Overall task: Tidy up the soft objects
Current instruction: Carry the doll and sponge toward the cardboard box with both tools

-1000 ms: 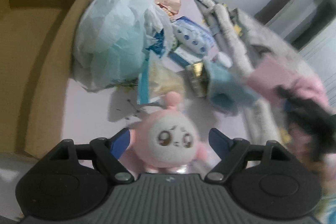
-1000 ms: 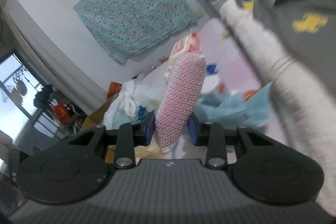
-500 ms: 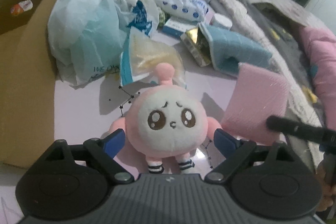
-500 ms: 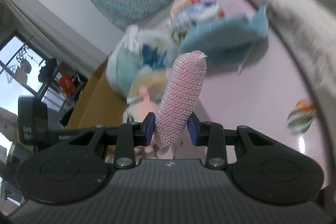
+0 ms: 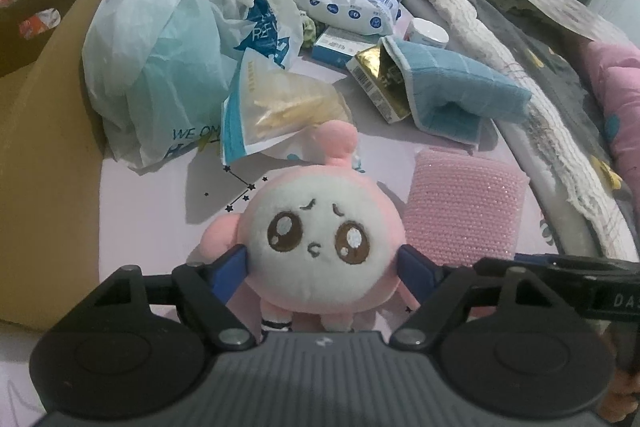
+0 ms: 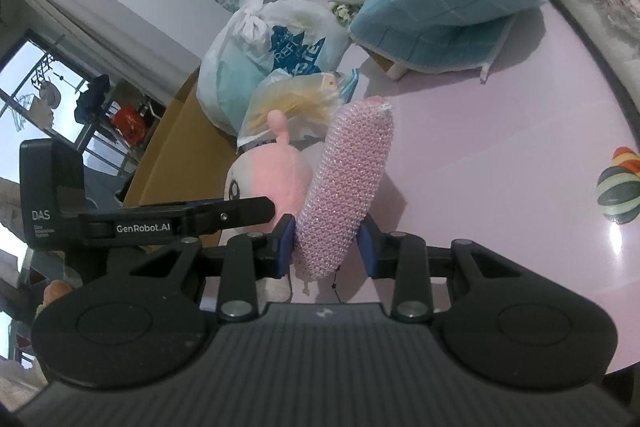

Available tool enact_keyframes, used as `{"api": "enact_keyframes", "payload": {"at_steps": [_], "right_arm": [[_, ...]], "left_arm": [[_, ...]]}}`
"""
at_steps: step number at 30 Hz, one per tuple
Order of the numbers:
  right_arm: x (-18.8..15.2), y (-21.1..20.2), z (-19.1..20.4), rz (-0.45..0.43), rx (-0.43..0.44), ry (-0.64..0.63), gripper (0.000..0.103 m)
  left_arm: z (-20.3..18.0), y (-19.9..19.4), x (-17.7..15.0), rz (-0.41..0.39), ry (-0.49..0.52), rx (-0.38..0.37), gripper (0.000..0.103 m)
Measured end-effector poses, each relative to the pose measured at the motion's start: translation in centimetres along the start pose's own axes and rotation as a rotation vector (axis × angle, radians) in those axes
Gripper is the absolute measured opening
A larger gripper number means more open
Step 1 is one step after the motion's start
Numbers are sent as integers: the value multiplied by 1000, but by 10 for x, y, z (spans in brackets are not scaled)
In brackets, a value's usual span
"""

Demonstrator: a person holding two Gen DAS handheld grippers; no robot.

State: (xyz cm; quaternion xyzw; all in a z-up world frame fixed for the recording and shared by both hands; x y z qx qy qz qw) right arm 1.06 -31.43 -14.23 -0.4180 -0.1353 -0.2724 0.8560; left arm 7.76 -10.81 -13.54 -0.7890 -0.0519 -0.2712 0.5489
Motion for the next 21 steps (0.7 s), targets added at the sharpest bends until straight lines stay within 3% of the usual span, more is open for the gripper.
{"api": "enact_keyframes", "payload": {"at_steps": [15,21], "right_arm": [[0,-18,17,-34,-11,-35,33],[3,-29,29,-74,2,-51,32]], "left_arm": [[-6,-25,-2,-75,-8,-41,78],[-7,-49,1,-145,-8,-64,78]]}}
Point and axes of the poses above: each gripper's, at about its wrist camera, not at the fingertips, and y roughly the way its jaws point, z to its left, x to its top, the point moved 6 cm from there along y, roughly the way its jaws point, and after that the axes turned 7 degrees about -x, right-handed, at the moved point
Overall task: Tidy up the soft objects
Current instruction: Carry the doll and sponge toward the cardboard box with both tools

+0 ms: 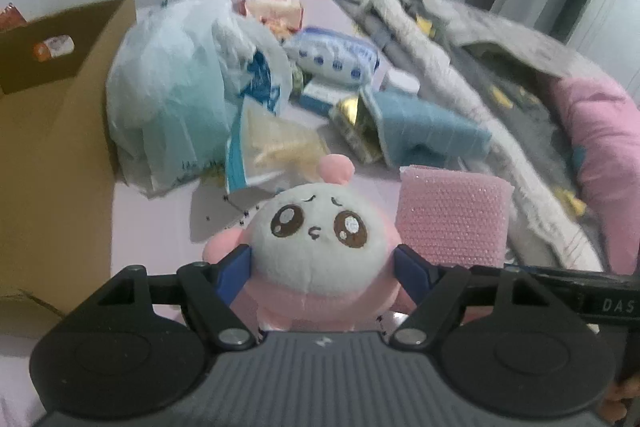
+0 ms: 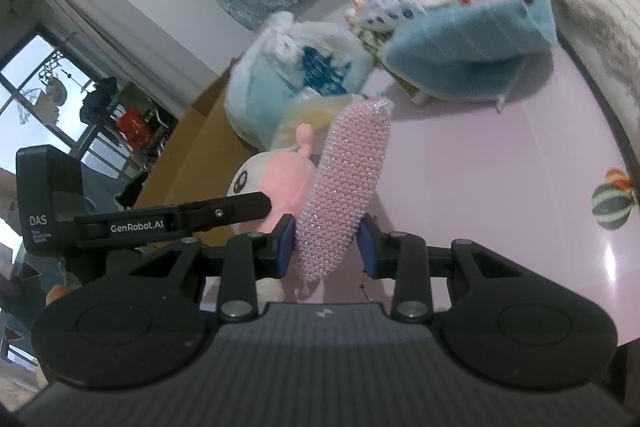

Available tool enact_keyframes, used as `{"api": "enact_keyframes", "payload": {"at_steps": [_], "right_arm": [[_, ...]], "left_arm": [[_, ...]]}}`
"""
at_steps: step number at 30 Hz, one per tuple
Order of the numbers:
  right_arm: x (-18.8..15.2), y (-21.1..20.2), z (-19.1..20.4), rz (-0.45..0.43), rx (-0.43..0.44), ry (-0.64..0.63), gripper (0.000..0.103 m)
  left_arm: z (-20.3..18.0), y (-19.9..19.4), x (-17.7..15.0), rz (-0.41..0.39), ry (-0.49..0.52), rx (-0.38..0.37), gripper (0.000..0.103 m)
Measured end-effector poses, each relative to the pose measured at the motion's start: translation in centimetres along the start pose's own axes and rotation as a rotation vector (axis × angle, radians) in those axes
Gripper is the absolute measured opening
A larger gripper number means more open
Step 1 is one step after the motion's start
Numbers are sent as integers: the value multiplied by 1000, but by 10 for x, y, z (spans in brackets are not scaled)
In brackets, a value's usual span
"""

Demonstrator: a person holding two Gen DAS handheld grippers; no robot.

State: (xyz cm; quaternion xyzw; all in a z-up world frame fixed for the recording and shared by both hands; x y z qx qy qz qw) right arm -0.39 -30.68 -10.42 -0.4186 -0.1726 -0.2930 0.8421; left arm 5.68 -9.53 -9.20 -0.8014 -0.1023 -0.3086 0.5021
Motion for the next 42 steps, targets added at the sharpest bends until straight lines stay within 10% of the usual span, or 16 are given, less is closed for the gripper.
{"api": "enact_keyframes", "payload": {"at_steps": [11,15,21,37,42], "right_arm": [[48,-23,87,-126,106,-175,32],[71,-10,132,-141,195,-247,32],[89,39,182,-95,250,-323,28],[59,76,94,28,135,-123,29],[52,65,90,60,177,-93,48]], "left_arm": [[19,-94,39,-219,-36,6,74],[43,-131,55,-293,-98,33,41],[93,-117,57,-265,-219,112,46],[104,-102,26,-229,-212,89,69],[101,-117,18,-224,-207,88,79]]}}
Point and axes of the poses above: each gripper's, at about its wrist camera, not at the fingertips, and y roughly the way its jaws point, z to its left, x to its top, the point moved 6 cm from there along y, roughly the way its jaws point, and after that the axes turned 7 degrees about -x, right-handed, at the moved point
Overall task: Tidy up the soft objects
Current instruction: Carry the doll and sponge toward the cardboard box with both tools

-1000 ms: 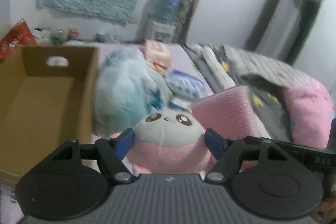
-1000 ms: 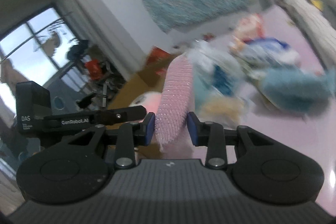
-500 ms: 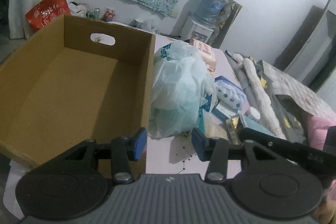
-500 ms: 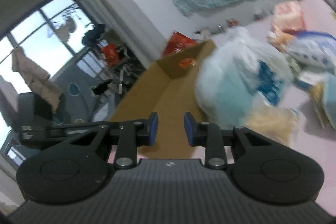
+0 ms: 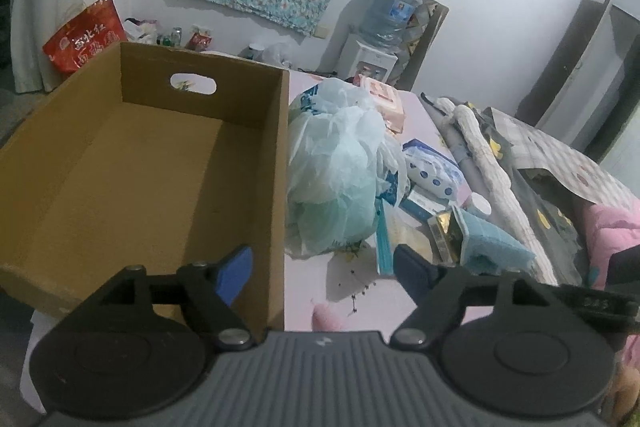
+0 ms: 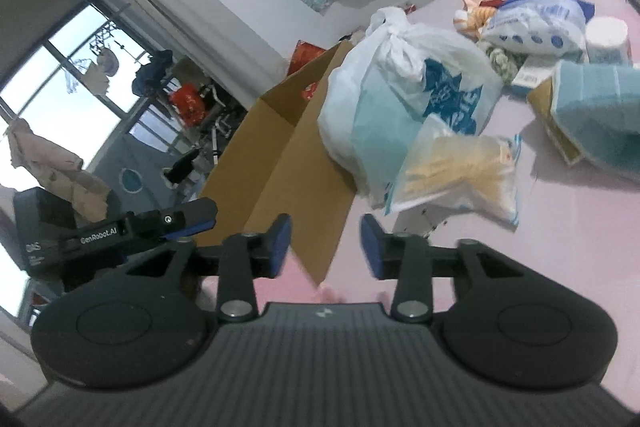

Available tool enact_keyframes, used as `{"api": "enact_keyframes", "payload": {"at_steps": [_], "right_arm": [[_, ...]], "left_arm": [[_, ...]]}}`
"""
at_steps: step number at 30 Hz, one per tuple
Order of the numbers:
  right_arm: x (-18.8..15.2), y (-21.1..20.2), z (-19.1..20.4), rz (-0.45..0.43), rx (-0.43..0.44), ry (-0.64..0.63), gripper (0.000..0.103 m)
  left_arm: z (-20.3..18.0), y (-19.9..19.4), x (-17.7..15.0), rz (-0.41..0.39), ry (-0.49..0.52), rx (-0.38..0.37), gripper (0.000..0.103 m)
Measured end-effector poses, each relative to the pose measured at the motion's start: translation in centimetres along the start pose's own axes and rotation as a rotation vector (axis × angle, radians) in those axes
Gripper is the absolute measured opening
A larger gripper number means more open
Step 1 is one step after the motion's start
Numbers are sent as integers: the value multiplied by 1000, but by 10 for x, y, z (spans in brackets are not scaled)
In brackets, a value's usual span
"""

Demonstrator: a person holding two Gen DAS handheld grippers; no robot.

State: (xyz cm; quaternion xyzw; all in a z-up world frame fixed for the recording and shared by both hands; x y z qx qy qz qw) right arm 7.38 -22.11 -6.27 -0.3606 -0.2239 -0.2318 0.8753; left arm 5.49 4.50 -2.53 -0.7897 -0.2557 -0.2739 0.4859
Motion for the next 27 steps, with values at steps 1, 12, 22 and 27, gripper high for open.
{"api": "enact_keyframes", "payload": {"at_steps": [1,12,22,27], "right_arm": [[-1,-5,2,2,13,-2,51],[-57,28,43,145,9,-202,88],[-101,31,31,222,-82,-221,88],[-123,15,27,282,-80,-203,88]], "left_arm": [[1,-5,-3,2,2,2,79],[41,-50,-62,37,12,113,76],[53,-30,-101,118,1,96,65],[58,-29,-105,118,-13,84,63]]}}
Point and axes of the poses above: each gripper's, at about its wrist camera, not at the fingertips, and y roughly the way its jaws point, z to its left, x to its top, the point moved 6 cm from there along y, roughly the way its jaws point, and after that the axes turned 7 degrees about -x, right-handed, at the moved point
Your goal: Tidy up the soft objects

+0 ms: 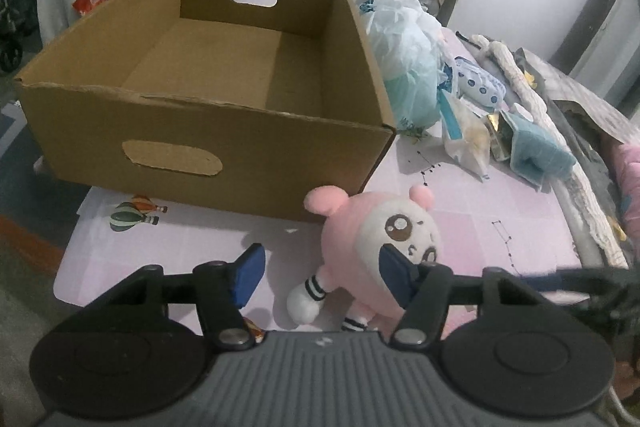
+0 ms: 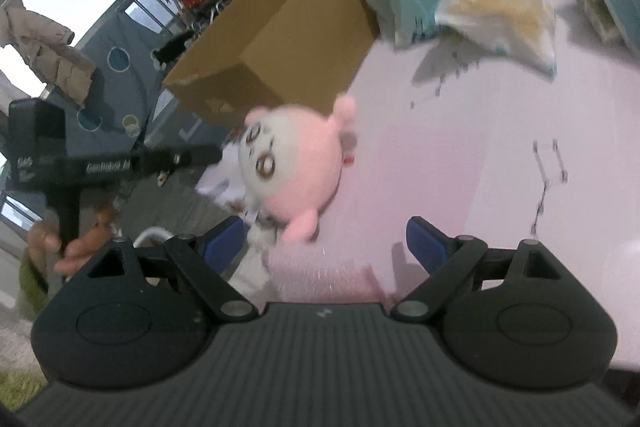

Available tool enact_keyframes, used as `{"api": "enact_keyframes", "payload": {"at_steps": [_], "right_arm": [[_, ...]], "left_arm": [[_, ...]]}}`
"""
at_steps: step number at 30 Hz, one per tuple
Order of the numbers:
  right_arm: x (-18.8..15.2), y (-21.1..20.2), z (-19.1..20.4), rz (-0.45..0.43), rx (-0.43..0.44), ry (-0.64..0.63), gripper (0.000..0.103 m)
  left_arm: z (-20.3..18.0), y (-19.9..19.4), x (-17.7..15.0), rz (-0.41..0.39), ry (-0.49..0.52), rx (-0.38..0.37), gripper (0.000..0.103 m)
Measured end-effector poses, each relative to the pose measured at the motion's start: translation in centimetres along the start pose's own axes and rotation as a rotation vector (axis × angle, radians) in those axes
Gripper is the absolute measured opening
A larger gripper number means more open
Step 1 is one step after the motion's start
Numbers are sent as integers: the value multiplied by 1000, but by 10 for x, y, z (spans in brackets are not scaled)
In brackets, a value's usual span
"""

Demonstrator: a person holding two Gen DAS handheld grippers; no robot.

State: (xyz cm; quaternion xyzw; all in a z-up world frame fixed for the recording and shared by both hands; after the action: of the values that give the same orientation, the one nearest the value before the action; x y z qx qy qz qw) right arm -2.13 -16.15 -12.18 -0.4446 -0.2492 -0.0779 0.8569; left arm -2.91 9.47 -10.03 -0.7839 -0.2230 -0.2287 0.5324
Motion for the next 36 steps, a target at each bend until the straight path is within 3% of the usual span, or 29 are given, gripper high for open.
{"api": "enact_keyframes", "payload": {"at_steps": [5,13,16,19,24,32,36], "right_arm": [[-24,7,-10,59,-56,-1,84],[-30,31,-9,79,-28,-69,76],[-30,32,-5,95,-28,-94,49],[-33,34,-1,108,-48,-125,43],[-33,23,1,67,-47,-116,32],[-20,-35,-12,-70,-28,-14,31],[-10,-60,-30,-147,-32,60,31]], "left_arm": [[2,1,-4,3,4,-10,63],[1,11,-10,25,14,-27,63],[-4,12,-7,24,32,-56,67],[-15,13,-3,16,70,-78,73],[-27,18,1,31,106,-97,76],[-34,26,4,62,111,-113,76],[-40,33,6,80,122,-108,86]]}}
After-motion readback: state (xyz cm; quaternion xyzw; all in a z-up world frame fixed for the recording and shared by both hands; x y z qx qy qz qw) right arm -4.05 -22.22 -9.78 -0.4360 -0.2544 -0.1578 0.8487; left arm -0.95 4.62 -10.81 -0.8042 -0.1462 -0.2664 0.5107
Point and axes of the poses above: each gripper's, at about its wrist camera, not at the fingertips, and y roughly the way its jaws point, z to its left, x to its top, the point moved 6 cm from there along y, roughly the way its jaws point, and after that the axes turned 7 degrees about -x, right-handed, at the moved point
